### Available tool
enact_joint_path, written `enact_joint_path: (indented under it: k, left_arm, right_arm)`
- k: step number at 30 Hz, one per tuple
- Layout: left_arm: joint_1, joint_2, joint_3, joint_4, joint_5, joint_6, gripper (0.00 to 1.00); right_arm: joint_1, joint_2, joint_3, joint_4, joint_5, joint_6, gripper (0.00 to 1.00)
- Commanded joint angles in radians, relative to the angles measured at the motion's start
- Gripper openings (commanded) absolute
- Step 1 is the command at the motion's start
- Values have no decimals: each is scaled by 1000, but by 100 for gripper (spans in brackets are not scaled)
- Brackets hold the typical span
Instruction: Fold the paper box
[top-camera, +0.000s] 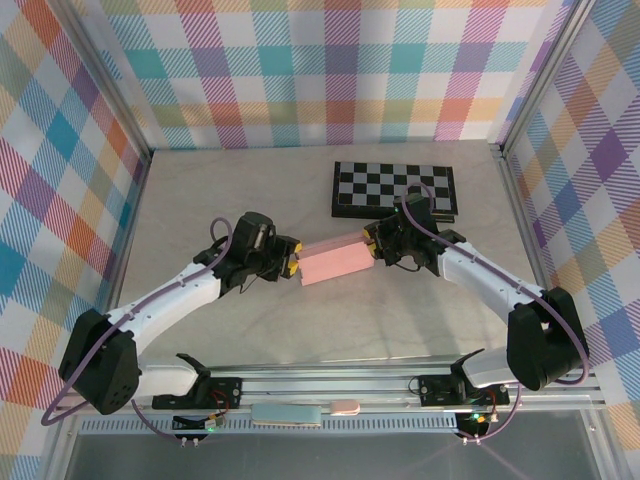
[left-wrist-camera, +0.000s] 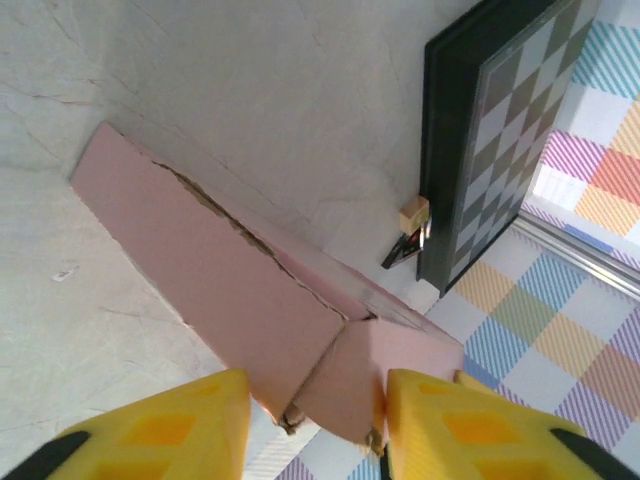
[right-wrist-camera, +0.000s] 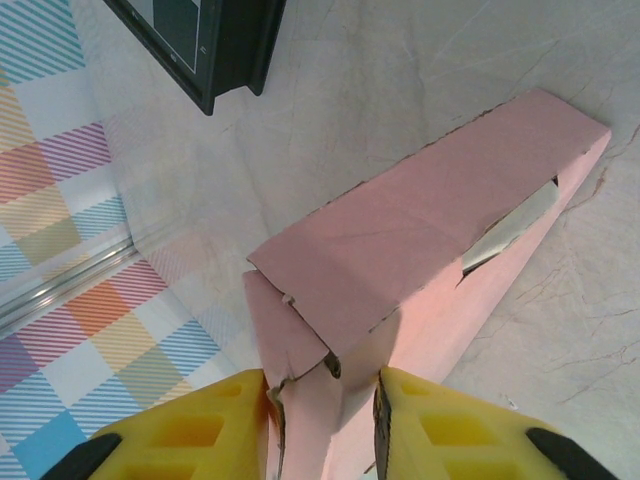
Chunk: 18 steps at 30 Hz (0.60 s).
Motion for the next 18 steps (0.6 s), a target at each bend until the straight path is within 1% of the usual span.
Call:
enact_joint_path:
  k: [1,5,9,14,15,17,18]
  left_arm:
    - [4,-5,-18,35,9,-13,34]
    - [4,-22,-30,30,-10,-12,29]
    - [4,-10,-45,63,7,-12,21]
    - [3,-18,-60,42,14,-4,18]
    - [3,-21,-63,36,14,-1,16]
    - [3,-23,-71,28,17,2,7]
    - [1,-20,-75,31,20,5,6]
  right_arm:
    - [4,26,-15,-44,-4,-13,30]
    - [4,27,-13,-48,-4,-13,30]
    - [2,29,-15,-51,-6,-11,30]
    - [2,25,-15,-62,-6,-10,30]
    - [1,23,-16,-67,-6,-10,30]
    - [-1,19,-18,-73,-8,-14,30]
    - [-4,19,-17,-81,-12,-17,30]
